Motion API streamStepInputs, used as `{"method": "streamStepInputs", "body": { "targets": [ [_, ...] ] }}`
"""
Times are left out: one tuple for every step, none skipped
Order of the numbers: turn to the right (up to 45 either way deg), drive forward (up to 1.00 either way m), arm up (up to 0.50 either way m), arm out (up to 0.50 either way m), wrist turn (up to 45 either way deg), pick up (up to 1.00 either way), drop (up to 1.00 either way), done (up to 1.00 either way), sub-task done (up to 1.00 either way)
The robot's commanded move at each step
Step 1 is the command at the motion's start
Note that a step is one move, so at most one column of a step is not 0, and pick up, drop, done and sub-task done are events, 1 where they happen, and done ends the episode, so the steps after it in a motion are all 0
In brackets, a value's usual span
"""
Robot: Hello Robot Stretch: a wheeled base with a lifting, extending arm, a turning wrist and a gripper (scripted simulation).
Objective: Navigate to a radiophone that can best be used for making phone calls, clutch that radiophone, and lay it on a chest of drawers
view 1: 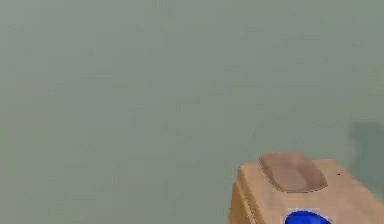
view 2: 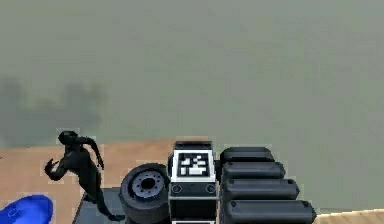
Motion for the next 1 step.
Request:
{"method": "streamStepInputs", "body": {
  "targets": [
    [0.0,0.4,0.0,0.0,0.0,0.0,0.0,0.0,0.0]
  ]
}}
